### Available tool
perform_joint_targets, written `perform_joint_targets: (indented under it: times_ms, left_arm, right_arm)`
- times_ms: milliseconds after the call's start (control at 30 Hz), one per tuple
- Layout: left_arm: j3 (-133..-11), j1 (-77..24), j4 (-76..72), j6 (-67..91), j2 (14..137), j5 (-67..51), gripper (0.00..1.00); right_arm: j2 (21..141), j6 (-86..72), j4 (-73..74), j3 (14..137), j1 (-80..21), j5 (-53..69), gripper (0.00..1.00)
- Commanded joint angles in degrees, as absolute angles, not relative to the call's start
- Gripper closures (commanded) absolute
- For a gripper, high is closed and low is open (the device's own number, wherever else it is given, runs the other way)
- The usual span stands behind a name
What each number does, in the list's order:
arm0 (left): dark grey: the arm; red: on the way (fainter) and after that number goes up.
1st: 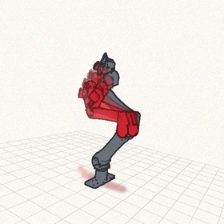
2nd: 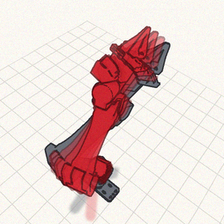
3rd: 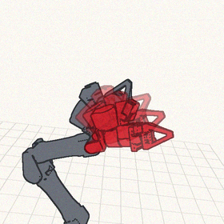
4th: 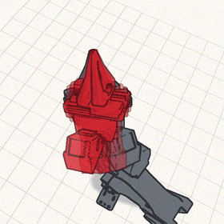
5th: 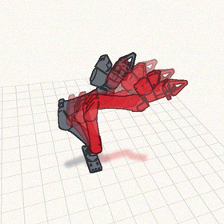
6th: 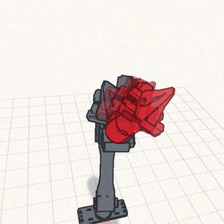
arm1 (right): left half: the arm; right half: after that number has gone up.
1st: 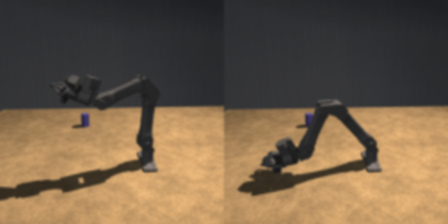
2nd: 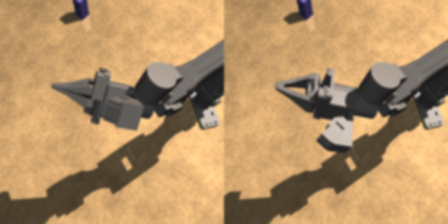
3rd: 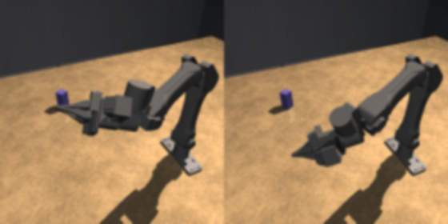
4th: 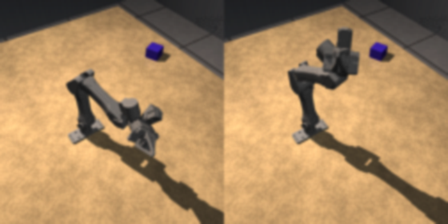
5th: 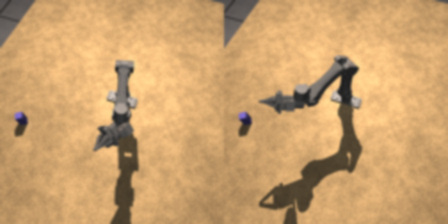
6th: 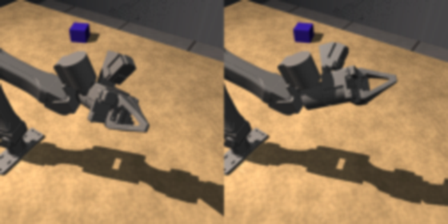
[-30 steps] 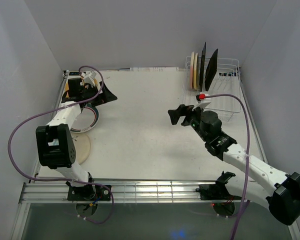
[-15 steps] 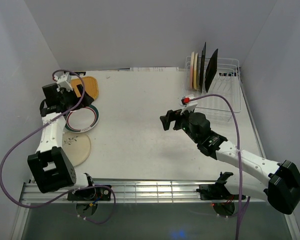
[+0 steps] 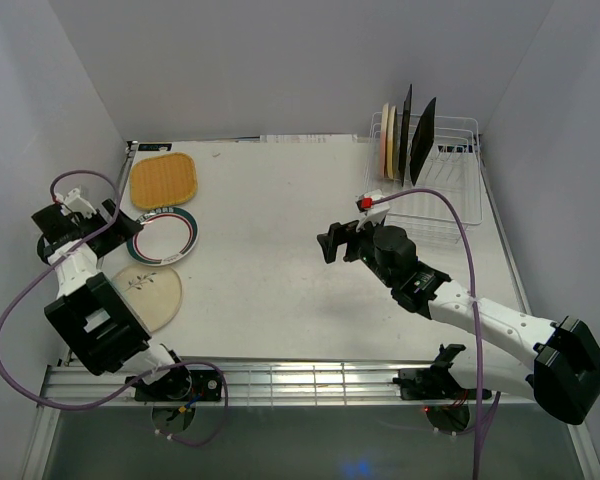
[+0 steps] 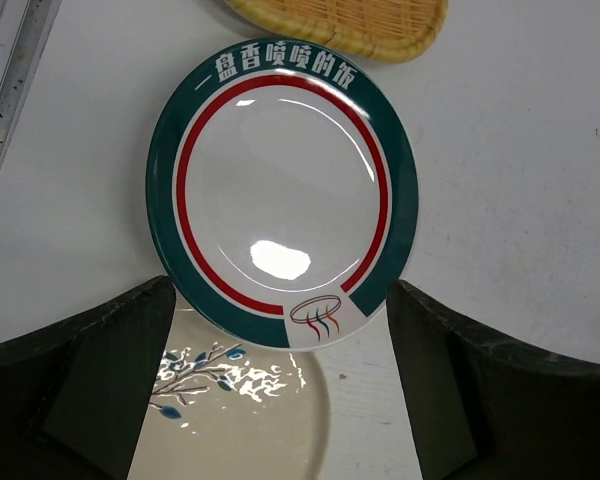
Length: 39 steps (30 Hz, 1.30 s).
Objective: Load the plates into the dish rack
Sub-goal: Pick up the plate from the corner of the board.
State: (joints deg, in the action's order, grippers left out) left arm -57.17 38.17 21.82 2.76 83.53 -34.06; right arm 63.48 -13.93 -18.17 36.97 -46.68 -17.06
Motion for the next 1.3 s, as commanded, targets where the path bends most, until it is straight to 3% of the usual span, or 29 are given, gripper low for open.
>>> perform_joint_targets:
  times_ms: [0,700,1267]
  left_arm:
    - [-56.95,39.55,20.22,1.49,82.97,-35.95,0.04]
    - [-59.24,43.86,17.31,0.88,95.97,-38.05,0.11]
    - [-63.98,43.86,17.14,3.6,105.82,-43.15,0.26]
  right_arm:
    - [63.46,-12.83,-21.36,39.37,-47.2,-18.54,0.02]
    - [62.75,-12.22,-22.06,38.94,-47.29,-18.55,0.02]
    - [62.49,-12.13,-22.85,38.41,-47.29,-18.37,0.02]
